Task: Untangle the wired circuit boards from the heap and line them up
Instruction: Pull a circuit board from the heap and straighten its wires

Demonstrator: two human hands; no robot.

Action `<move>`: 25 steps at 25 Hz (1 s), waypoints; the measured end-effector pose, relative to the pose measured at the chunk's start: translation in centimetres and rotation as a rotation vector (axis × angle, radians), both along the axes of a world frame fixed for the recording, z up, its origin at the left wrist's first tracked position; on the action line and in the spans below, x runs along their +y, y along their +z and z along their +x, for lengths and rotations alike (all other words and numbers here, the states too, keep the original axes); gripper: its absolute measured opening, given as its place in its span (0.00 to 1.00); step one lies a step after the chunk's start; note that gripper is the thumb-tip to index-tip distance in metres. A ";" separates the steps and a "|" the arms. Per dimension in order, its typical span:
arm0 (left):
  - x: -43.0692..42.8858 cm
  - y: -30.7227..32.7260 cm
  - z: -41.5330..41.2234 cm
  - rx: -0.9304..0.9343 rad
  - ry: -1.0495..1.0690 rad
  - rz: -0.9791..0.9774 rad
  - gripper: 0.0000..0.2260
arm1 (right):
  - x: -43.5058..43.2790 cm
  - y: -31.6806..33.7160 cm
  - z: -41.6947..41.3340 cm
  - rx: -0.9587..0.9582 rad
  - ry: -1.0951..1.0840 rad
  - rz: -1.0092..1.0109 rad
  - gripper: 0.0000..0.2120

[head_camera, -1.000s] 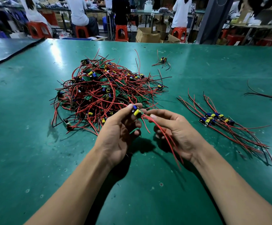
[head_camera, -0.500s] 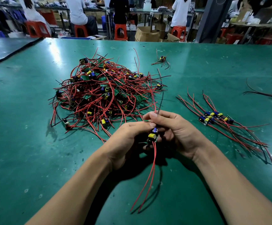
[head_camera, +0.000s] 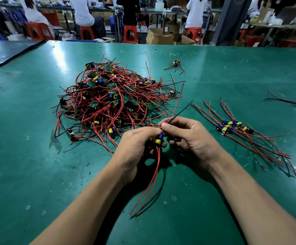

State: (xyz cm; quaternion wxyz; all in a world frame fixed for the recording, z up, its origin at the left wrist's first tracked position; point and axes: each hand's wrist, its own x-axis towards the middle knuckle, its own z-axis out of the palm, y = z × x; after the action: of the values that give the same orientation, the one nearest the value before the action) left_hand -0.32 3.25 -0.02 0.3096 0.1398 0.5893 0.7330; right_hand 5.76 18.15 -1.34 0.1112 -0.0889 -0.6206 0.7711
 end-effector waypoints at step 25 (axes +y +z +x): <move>0.4 0.3 0.9 0.116 -0.020 -0.081 0.11 | 1.5 1.7 -0.4 -0.079 -0.473 -0.514 0.10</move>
State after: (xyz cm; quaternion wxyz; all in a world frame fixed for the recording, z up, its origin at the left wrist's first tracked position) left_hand 0.62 3.63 0.30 0.2876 0.1754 0.6340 0.6961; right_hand 5.35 19.62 0.40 0.2365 -0.2849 -0.3723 0.8511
